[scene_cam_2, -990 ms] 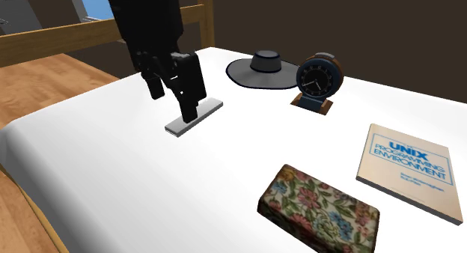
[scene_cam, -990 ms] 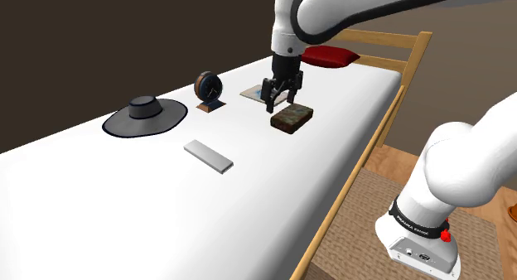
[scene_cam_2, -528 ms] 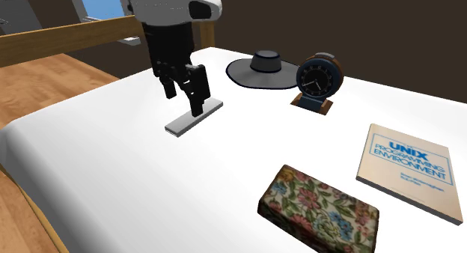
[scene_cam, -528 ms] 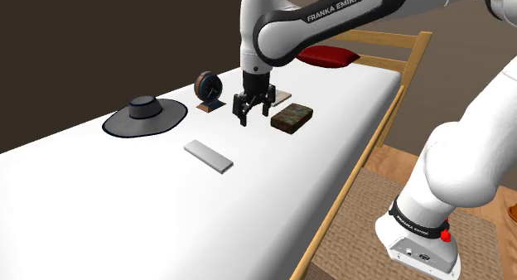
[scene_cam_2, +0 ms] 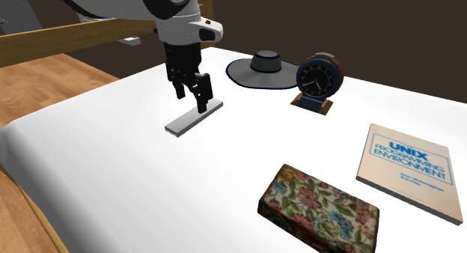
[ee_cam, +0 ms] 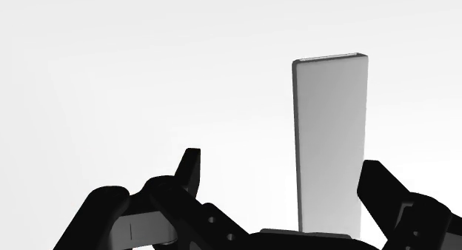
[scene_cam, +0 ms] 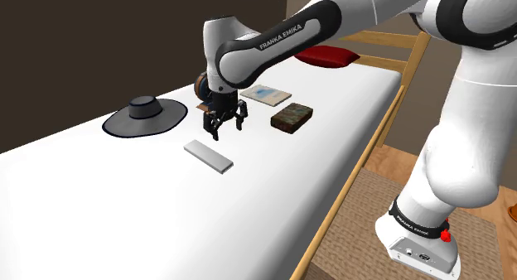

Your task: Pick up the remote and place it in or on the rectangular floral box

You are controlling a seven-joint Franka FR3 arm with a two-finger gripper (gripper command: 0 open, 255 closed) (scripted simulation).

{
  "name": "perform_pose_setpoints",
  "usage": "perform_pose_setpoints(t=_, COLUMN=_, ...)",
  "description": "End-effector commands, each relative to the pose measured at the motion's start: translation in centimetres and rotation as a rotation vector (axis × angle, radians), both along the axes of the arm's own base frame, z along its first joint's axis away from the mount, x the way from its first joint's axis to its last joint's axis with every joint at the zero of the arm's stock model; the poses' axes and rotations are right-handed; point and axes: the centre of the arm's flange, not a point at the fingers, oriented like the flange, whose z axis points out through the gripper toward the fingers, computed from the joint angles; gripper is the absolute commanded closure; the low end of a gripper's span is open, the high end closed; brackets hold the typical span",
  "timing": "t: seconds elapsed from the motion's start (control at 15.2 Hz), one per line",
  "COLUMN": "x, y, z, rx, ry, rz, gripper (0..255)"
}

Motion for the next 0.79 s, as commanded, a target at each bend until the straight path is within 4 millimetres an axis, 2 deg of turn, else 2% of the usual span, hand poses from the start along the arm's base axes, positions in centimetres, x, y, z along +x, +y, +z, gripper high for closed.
perform_pose_setpoints(t=0.0, x=2.0, y=1.6, z=-1.5, rx=0.001, ry=0.005, rz=-0.004, gripper=0)
perform_pose_setpoints(t=0.33, x=6.6, y=5.1, z=-4.9, rx=0.002, ry=0.018, rz=-0.011, gripper=0)
perform_pose_setpoints(t=0.73, x=6.8, y=5.3, z=-7.8, rx=0.002, ry=0.019, rz=-0.011, gripper=0)
